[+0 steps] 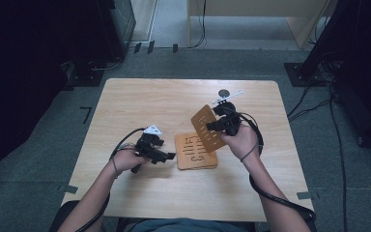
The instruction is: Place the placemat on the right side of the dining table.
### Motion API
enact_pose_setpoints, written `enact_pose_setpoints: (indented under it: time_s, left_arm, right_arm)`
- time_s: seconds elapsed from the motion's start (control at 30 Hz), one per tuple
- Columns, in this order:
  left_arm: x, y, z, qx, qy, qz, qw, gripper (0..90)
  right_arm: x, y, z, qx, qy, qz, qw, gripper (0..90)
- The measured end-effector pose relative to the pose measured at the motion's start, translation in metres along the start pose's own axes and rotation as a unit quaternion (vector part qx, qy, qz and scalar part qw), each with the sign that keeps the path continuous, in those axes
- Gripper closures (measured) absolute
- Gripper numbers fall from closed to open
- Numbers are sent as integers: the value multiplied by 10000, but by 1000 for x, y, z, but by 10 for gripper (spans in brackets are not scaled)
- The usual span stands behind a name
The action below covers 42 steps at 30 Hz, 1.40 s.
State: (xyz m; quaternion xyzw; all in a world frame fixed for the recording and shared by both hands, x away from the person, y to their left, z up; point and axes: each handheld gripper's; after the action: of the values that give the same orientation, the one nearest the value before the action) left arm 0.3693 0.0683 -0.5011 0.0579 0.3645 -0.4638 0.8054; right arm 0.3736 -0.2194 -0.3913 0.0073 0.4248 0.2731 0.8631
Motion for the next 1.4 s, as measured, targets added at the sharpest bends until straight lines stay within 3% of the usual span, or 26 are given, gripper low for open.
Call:
enact_pose_setpoints:
  time_s: [0.53,0.87,1.17,1.4]
  left_arm:
    - [1,1,-1,108,109,82,9998,137]
    - [2,4,-1,157,66,84,9998,137]
    - [2,4,-2,287,74,109,9995,137]
    - [3,5,-5,498,-34,90,9987,137]
  right_arm:
    - [-4,-14,-3,-135,-107,-512,9985,875]
    - [-7,-25,-5,-23,-128,-649,9978,875]
    - [-14,-37,-8,72,-200,-858,9961,875]
    - [-17,-43,-9,91,-252,-976,9949,875]
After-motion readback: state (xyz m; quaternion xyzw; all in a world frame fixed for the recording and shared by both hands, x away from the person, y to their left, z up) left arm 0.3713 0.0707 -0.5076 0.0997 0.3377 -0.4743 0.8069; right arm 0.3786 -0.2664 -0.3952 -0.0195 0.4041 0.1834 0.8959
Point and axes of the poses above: each handheld gripper's, and its own axes: x roughly forward along the jaws, z roughly out of its top, y roughly to its left, and after that the axes turned 7 degrees about -y, right-handed
